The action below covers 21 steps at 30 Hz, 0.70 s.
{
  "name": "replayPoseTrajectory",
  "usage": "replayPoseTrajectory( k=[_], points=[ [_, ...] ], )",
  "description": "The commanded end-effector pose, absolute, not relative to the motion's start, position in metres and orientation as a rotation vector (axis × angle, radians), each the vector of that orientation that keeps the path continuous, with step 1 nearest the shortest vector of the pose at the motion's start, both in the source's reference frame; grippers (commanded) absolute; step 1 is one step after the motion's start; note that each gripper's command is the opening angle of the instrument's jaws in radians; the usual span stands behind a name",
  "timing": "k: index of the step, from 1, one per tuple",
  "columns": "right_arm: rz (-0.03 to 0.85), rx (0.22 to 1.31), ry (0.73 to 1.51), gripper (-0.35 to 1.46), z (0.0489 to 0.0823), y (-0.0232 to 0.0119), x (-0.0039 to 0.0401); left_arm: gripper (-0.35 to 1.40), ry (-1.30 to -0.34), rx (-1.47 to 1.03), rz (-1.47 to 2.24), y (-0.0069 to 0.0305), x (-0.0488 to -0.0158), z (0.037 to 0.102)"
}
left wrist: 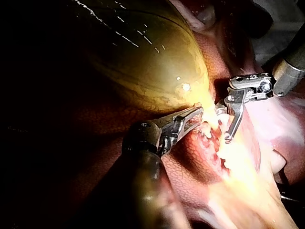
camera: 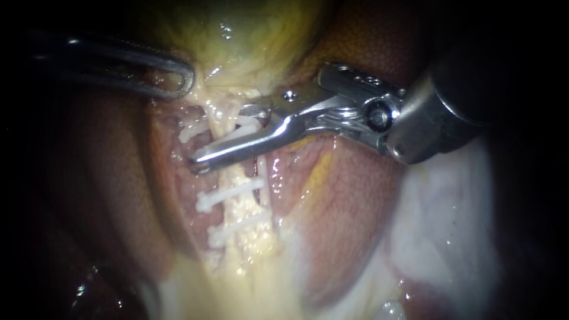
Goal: Clipping third clip left tube
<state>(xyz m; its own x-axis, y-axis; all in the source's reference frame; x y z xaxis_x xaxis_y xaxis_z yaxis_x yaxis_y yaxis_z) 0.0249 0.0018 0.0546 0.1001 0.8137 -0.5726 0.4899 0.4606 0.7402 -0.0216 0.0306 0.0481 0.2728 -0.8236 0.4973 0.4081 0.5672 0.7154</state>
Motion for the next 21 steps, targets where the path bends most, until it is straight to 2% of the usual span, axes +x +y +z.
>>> replayPoseTrajectory(
  k=[1,9,16,21],
  points=[
    [0.352,1.176,1.550,0.37,0.0544,0.0017,0.0250,-0.35,-0.975,0.504,-0.877,0.0306,-0.0216,0.0482],
    [0.352,1.185,1.553,0.33,0.0533,0.0008,0.0254,-0.35,-0.975,0.504,-0.877,0.0307,-0.0215,0.0483],
    [0.404,1.163,1.559,0.30,0.0519,0.0012,0.0254,-0.35,-0.974,0.502,-0.878,0.0308,-0.0213,0.0484],
    [0.408,1.162,1.559,0.29,0.0517,0.0014,0.0253,-0.35,-0.974,0.502,-0.877,0.0308,-0.0213,0.0484]
  ],
)
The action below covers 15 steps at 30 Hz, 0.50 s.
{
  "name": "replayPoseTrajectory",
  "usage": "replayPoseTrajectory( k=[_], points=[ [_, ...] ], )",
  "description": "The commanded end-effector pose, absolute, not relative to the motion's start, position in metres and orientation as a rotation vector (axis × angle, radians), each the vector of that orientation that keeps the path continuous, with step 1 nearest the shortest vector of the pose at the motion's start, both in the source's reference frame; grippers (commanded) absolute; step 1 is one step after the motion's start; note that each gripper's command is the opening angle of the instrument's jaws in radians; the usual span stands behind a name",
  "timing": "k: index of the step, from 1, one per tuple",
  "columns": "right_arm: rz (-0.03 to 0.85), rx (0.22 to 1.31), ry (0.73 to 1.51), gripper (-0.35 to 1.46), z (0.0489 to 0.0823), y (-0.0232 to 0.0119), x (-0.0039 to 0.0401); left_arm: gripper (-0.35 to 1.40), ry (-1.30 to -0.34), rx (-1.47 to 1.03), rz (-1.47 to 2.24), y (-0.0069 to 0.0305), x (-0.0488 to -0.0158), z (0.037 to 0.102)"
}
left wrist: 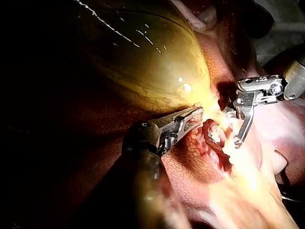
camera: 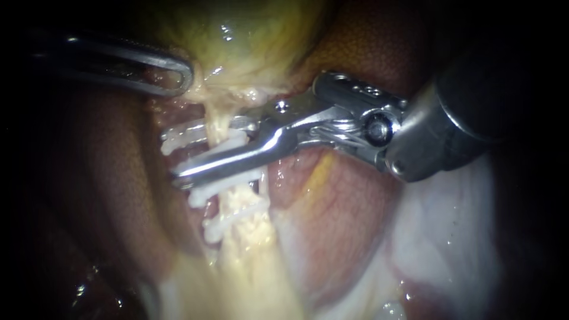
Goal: Clipping third clip left tube
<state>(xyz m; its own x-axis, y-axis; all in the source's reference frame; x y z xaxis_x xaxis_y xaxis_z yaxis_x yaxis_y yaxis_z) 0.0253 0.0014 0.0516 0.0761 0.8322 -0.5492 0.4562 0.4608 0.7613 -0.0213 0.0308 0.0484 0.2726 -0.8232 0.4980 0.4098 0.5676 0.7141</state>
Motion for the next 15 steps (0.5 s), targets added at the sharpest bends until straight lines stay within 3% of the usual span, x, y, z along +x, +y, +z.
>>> replayPoseTrajectory(
  k=[1,15],
  points=[
    [0.409,1.162,1.559,0.28,0.0517,0.0015,0.0253,-0.35,-0.974,0.502,-0.877,0.0308,-0.0213,0.0484],
    [0.484,1.103,1.557,0.26,0.0546,0.0044,0.0246,-0.35,-0.974,0.499,-0.879,0.0308,-0.0213,0.0484]
  ],
)
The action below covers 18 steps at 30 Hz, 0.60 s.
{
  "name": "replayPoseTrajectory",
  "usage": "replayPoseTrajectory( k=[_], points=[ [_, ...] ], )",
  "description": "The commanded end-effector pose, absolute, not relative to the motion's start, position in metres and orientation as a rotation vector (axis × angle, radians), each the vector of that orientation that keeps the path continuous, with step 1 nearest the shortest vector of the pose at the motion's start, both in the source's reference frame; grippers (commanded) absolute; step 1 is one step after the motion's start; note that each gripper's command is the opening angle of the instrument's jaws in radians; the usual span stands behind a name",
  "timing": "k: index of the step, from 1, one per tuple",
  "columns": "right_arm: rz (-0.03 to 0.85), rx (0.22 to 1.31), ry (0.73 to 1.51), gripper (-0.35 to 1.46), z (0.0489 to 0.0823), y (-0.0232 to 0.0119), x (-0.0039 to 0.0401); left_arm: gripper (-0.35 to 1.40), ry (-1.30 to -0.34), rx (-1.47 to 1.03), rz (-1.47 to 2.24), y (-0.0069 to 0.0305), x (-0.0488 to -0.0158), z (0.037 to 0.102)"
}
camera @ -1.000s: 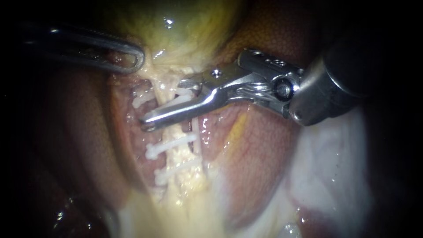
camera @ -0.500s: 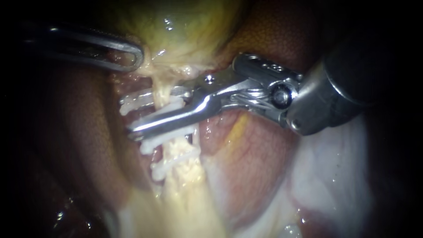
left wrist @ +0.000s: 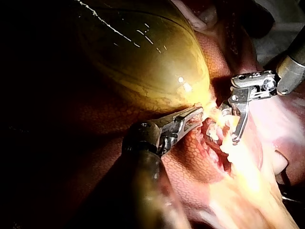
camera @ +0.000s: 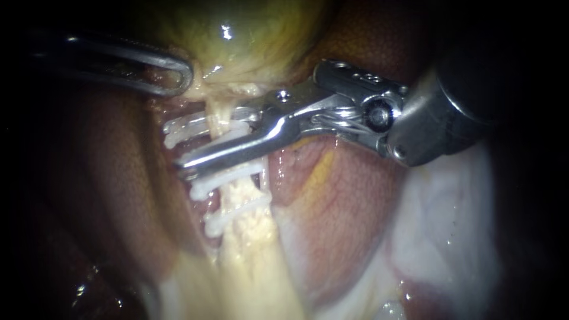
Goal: Clipping third clip left tube
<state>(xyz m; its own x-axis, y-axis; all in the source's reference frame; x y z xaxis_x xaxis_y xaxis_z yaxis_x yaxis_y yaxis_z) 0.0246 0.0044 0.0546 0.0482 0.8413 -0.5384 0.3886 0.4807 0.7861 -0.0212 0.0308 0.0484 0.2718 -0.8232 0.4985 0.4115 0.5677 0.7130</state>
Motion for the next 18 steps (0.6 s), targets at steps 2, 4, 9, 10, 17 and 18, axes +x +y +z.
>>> replayPoseTrajectory(
  k=[2,4,9,10,17,18],
  points=[
    [0.492,1.097,1.557,0.26,0.0549,0.0047,0.0244,-0.35,-0.974,0.499,-0.879,0.0308,-0.0213,0.0484],
    [0.504,1.089,1.557,0.25,0.0551,0.0050,0.0243,-0.35,-0.974,0.499,-0.879,0.0308,-0.0212,0.0484],
    [0.523,1.082,1.554,0.17,0.0554,0.0053,0.0244,-0.35,-0.974,0.499,-0.879,0.0308,-0.0212,0.0484],
    [0.528,1.086,1.550,0.12,0.0554,0.0053,0.0244,-0.35,-0.974,0.499,-0.879,0.0308,-0.0212,0.0484],
    [0.551,1.079,1.544,-0.08,0.0563,0.0058,0.0244,-0.35,-0.974,0.499,-0.879,0.0308,-0.0212,0.0484],
    [0.556,1.082,1.540,-0.10,0.0565,0.0058,0.0243,-0.35,-0.974,0.499,-0.879,0.0308,-0.0212,0.0484]
  ],
)
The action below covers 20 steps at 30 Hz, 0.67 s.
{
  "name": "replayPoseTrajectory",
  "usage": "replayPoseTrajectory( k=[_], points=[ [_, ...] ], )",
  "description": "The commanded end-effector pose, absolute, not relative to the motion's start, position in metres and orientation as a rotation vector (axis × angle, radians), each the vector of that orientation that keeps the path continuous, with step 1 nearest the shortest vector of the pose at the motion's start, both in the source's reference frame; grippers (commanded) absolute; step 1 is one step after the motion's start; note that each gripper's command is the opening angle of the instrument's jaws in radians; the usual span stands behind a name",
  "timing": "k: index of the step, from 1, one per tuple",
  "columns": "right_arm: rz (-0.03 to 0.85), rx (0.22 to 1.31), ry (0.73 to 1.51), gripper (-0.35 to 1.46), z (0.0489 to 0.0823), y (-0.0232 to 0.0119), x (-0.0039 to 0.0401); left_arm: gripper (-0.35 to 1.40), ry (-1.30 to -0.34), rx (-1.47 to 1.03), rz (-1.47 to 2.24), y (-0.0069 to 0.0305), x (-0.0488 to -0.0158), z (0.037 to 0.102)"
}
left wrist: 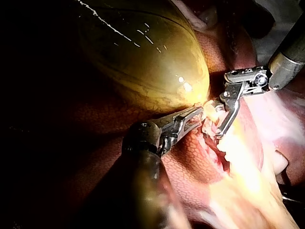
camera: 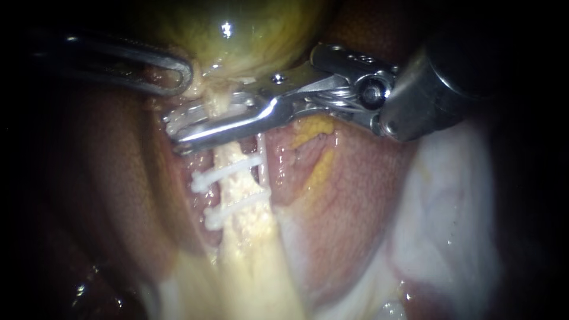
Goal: Clipping third clip left tube
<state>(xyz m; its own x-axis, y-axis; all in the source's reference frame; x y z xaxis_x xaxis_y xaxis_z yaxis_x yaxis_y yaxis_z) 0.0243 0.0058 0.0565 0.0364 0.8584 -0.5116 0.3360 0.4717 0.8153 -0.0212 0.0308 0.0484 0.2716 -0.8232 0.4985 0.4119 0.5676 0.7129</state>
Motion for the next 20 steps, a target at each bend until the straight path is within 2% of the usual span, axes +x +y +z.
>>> replayPoseTrajectory(
  k=[1,4,8,20],
  points=[
    [0.557,1.081,1.540,-0.14,0.0566,0.0059,0.0243,-0.35,-0.974,0.499,-0.879,0.0308,-0.0212,0.0484],
    [0.573,1.095,1.523,-0.35,0.0570,0.0060,0.0242,-0.35,-0.974,0.499,-0.879,0.0308,-0.0212,0.0484],
    [0.603,1.132,1.488,-0.35,0.0577,0.0059,0.0245,-0.35,-0.974,0.499,-0.879,0.0308,-0.0212,0.0484],
    [0.591,1.132,1.492,-0.35,0.0586,0.0048,0.0248,-0.35,-0.974,0.499,-0.879,0.0308,-0.0212,0.0484]
  ],
)
